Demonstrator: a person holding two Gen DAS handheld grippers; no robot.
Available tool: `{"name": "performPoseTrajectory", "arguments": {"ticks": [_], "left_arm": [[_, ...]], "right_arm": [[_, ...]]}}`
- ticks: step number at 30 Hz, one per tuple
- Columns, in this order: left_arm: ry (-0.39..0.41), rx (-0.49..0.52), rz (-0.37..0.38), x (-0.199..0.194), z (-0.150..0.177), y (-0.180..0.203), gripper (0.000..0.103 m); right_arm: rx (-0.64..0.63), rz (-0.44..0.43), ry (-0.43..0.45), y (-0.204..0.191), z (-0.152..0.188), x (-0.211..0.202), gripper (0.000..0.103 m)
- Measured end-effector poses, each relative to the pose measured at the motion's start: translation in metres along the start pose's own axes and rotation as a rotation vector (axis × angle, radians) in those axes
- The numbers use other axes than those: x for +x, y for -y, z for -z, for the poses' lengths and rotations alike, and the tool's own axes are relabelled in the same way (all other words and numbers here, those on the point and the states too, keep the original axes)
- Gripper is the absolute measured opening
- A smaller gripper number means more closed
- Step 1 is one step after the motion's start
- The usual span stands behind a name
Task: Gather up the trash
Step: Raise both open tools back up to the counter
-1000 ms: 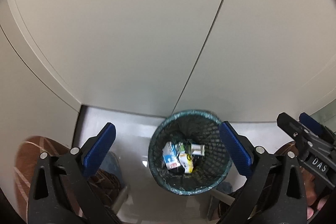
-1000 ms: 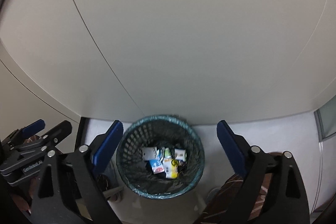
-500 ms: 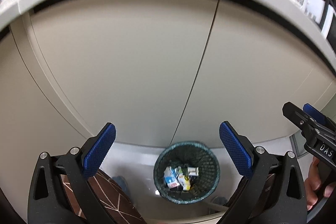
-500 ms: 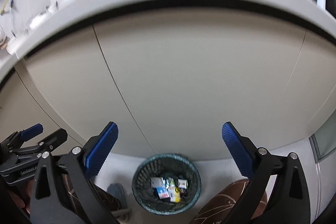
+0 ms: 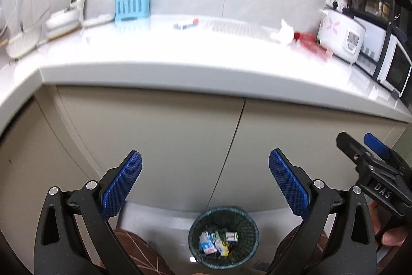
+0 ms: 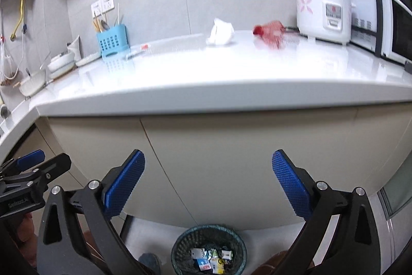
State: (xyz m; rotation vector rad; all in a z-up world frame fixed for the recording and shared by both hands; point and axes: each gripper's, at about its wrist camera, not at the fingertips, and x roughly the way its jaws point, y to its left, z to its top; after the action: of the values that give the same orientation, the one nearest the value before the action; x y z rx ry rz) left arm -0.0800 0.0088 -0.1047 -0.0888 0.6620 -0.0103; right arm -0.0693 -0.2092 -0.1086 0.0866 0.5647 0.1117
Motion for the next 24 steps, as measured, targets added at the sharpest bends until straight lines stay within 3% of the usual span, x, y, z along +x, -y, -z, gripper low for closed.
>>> {"name": "performPoseTrajectory", "arguments": {"ticks": [10, 24], "left_arm": [[0.086, 0.03, -0.036, -0.025, -0.079, 0.008, 0.097], [0.084, 0.045, -0.037, -0.001, -0.159, 0.006, 0.097]], "right_arm": [[-0.002, 0.047, 0.093, 0.002, -0.082, -0.026, 0.095], [0.006, 0.083, 0.056, 0.022, -0.157, 0.004, 0.095]]}}
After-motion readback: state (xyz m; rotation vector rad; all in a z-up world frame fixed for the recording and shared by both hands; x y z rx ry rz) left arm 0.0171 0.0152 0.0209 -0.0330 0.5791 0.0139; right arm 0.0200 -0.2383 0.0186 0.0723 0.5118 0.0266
